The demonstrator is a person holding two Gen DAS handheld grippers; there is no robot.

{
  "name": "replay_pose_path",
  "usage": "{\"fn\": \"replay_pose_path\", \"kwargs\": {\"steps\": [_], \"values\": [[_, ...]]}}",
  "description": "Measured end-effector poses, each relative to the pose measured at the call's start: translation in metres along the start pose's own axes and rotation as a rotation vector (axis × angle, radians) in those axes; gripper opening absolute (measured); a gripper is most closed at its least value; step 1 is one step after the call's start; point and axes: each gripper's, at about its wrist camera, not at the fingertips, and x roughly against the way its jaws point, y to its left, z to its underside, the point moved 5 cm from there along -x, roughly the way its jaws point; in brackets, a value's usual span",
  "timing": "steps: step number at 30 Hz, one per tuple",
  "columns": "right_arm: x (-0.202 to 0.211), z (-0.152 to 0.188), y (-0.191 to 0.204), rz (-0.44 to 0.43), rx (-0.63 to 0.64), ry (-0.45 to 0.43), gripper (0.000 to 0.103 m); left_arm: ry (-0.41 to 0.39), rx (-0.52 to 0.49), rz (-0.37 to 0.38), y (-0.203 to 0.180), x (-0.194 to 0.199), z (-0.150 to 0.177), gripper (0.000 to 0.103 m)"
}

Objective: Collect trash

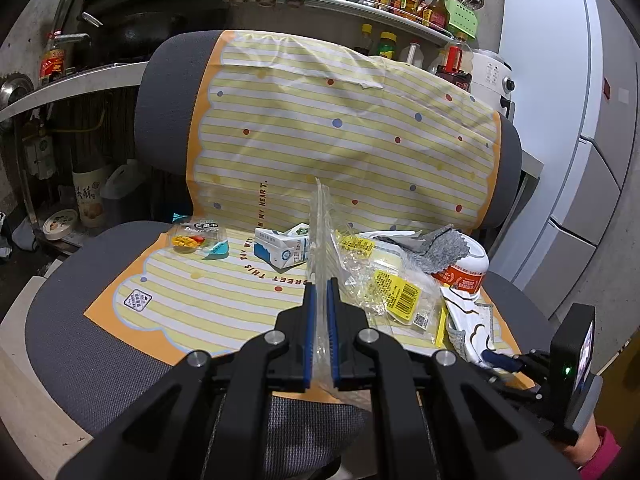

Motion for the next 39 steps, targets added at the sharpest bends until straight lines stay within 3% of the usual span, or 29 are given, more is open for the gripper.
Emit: {"fn": "replay_pose_path", "kwargs": {"steps": [3,9,16,22,28,32,34,39], "values": [[0.016,-0.003,-0.010,-0.019,-0.041,-0.047,0.002,-0.004,-0.001,0.011,-0.001,0.000,-0.001,0.004],[0.069,-0.022,-0.047,-0.071,-0.214,-0.200,0.001,-0.065,-0.019,0.090,-0.025,0.016,-0.011,0.004],[0.141,-0.022,-0.084,-0.006,-0.320,-0.342,0.001,-0.169,-0.069,0.235,-0.081,0.050,-0.023,0.004],[0.198,0.036,-0.117,0.124,-0.426,-0.386,0.001,-0.187,-0.164,0.330,-0.158,0.054,0.011,0.004],[0.244,0.128,-0.140,0.325,-0.510,-0.339,0.001,-0.148,-0.262,0.500,-0.243,0.052,0.068,0.004],[0.253,0.177,-0.149,0.400,-0.585,-0.297,0.001,-0.070,-0.362,0.613,-0.289,0.051,0.109,0.004],[0.253,0.198,-0.150,0.438,-0.610,-0.281,0.001,-0.049,-0.396,0.636,-0.301,0.052,0.123,0.004],[0.226,0.242,-0.154,0.432,-0.686,-0.227,0.001,-0.022,-0.453,0.661,-0.319,0.051,0.143,0.004]]}}
